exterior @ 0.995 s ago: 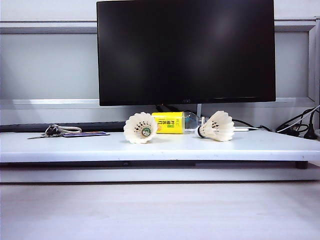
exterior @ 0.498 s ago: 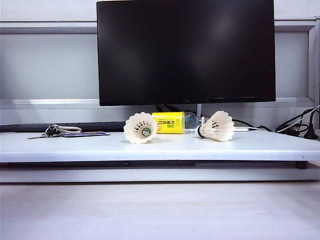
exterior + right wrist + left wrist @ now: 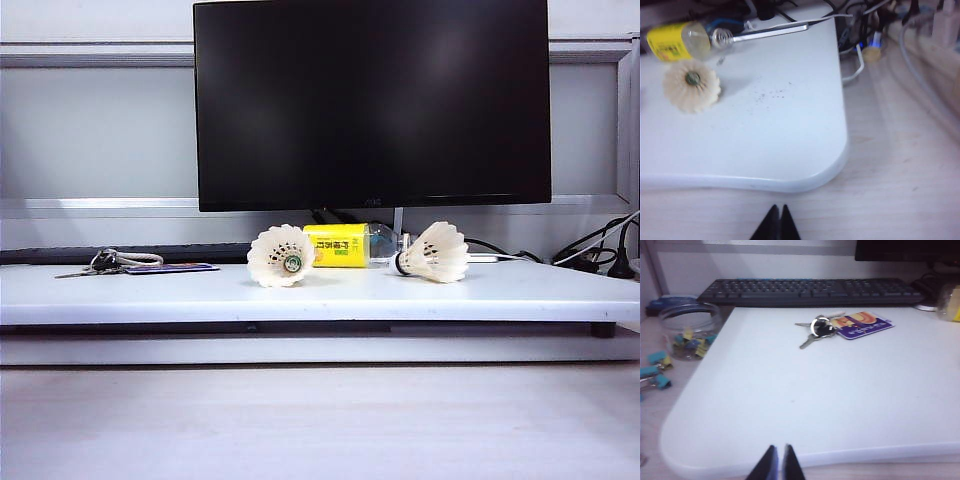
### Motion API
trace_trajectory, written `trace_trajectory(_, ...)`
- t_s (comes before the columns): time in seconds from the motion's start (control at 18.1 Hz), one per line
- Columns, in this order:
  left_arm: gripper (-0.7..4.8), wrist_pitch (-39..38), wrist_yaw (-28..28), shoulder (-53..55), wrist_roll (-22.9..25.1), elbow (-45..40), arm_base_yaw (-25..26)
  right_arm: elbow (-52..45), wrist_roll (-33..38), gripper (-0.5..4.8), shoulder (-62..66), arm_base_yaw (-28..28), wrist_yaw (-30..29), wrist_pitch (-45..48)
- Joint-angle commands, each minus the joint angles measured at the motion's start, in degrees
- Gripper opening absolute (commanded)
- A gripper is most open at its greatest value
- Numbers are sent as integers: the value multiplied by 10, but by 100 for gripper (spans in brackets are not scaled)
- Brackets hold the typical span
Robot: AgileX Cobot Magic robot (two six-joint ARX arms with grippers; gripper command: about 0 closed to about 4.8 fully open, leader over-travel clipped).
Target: Stack the badminton balls on the table vertically.
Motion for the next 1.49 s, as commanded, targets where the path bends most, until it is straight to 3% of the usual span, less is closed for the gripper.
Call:
trace_trajectory(0.06, 30, 8, 45, -2, -104, -1, 0, -1, 82, 13, -1, 1, -1, 1)
trace_trajectory(0.11, 30, 9, 62, -2, -146, -1, 0, -1, 101, 13, -1, 2, -2, 7)
trace_trajectory(0.33, 30, 50, 121, -2, -194, -1, 0, 0, 113, 35, -1, 2, -92, 45)
trace_trajectory(0.39, 31, 70, 138, -2, -206, -1, 0, 5, 139, 41, -1, 2, -100, 44)
trace_trajectory(0.55, 31, 187, 180, -2, -301, 6, 0, 31, 239, 45, -1, 2, -93, 24)
trace_trajectory(0.61, 31, 187, 182, -2, -309, 18, 0, 42, 250, 45, 0, 2, -93, 12)
trace_trajectory(0.88, 30, 72, 217, 12, -305, 108, 0, 122, 252, 45, 47, 2, -101, -50)
trace_trajectory(1.11, 30, 31, 287, 89, -306, 175, -1, 175, 209, 45, 153, 2, -165, -55)
trace_trajectory(1.27, 30, 27, 383, 241, -308, 259, -1, 240, 146, 50, 280, 2, -229, -69)
trace_trajectory(1.49, 30, 14, 423, 419, -301, 363, -3, 314, 76, 53, 371, 3, -240, -112)
